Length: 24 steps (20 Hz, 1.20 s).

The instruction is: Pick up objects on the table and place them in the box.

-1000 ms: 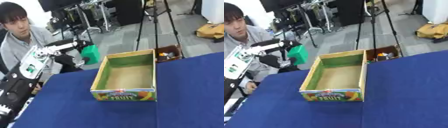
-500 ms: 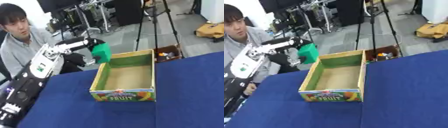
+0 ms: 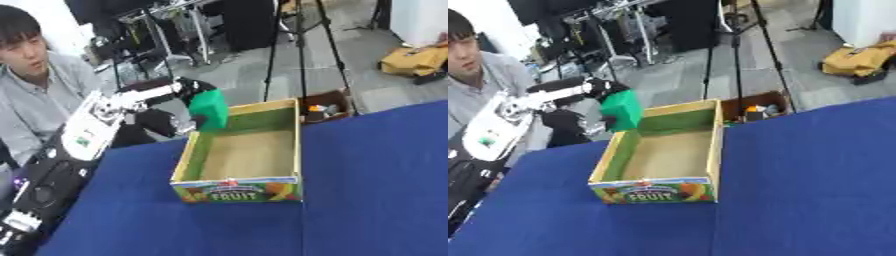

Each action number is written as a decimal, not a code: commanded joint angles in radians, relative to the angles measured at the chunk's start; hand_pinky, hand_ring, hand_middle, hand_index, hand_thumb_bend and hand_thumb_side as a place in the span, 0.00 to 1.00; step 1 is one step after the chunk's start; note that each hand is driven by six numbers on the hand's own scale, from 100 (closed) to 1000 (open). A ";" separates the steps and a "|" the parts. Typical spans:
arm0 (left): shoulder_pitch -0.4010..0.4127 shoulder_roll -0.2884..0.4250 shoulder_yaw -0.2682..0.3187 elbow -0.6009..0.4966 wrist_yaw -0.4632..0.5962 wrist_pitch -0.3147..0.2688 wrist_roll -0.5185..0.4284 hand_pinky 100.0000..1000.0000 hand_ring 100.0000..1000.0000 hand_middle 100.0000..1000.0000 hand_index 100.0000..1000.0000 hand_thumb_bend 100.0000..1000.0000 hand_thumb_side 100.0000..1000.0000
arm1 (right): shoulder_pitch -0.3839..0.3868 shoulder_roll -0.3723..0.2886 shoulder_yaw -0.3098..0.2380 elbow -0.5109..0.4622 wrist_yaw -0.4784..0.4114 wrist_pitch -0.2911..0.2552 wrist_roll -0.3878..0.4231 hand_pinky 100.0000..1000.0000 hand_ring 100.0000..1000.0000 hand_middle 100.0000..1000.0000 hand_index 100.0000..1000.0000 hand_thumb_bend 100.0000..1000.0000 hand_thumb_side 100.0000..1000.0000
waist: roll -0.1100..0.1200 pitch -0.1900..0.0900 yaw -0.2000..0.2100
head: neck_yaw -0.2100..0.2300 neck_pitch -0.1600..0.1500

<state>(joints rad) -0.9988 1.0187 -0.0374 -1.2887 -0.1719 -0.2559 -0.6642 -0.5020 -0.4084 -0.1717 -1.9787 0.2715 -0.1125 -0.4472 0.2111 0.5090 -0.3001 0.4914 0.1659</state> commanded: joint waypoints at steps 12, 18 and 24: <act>0.047 0.014 -0.018 -0.056 0.063 0.060 0.053 0.71 0.70 0.53 0.46 0.00 0.43 | -0.019 0.003 -0.003 -0.021 -0.009 -0.002 -0.002 0.96 0.82 0.41 0.64 0.00 0.81 | -0.016 -0.017 -0.012 | -0.161 0.033; 0.071 0.003 -0.019 -0.038 0.073 0.066 0.073 0.71 0.70 0.52 0.46 0.00 0.46 | -0.019 0.004 -0.004 -0.021 -0.010 -0.002 -0.003 0.96 0.82 0.41 0.64 0.00 0.81 | -0.018 -0.011 -0.015 | -0.123 0.046; 0.074 -0.018 -0.024 -0.018 0.073 0.052 0.104 0.71 0.71 0.52 0.48 0.00 0.50 | -0.022 0.006 -0.003 -0.021 -0.011 -0.002 -0.003 0.96 0.82 0.41 0.64 0.00 0.81 | -0.019 -0.003 -0.019 | -0.089 0.048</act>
<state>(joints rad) -0.9138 0.9762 -0.0704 -1.3044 -0.1057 -0.2003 -0.5711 -0.5112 -0.3906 -0.1716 -1.9788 0.2653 -0.1140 -0.4488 0.2023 0.5284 -0.3206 0.3927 0.2106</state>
